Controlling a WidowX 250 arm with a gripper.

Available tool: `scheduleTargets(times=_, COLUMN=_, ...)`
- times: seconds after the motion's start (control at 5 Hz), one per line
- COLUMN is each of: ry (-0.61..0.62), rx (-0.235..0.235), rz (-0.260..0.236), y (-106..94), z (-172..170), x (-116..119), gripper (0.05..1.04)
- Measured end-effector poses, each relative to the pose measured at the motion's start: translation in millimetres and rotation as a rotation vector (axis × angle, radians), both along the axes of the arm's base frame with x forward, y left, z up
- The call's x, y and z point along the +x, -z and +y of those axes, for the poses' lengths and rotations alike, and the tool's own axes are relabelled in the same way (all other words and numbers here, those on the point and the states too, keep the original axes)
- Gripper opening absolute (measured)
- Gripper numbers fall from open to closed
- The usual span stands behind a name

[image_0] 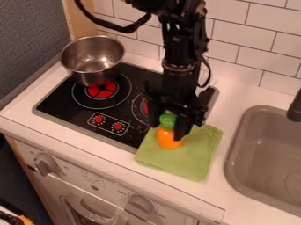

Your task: Moved the little bottle to the left burner.

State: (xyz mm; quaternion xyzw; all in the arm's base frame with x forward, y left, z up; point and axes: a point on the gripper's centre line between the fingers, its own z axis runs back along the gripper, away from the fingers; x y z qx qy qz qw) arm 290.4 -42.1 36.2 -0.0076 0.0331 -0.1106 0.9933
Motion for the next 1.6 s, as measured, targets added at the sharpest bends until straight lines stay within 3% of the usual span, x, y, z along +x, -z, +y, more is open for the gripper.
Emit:
scheduleTargets(times=0.2, ry=0.011, rx=-0.016, rz=-0.009, y=-3.4, z=-1.8, x=0.2, gripper=0.62)
scheduleTargets(times=0.4, ry=-0.018, rx=-0.039, rz=-0.067, y=-26.4, z=11.0, x=0.6, gripper=0.619)
scheduleTargets(times=0.6, ry=-0.128, rx=-0.049, rz=-0.083, y=-33.7, z=55.9, x=-1.6, gripper=0.619)
scheduleTargets(times=1.0, ry=-0.303, rx=0.023, rz=-0.032, y=-3.6, z=131.2, x=-11.7, gripper=0.619)
scheduleTargets(times=1.6, ry=-0.443, rx=0.068, rz=-0.097, y=1.2, z=193.8, x=-1.9, gripper=0.619)
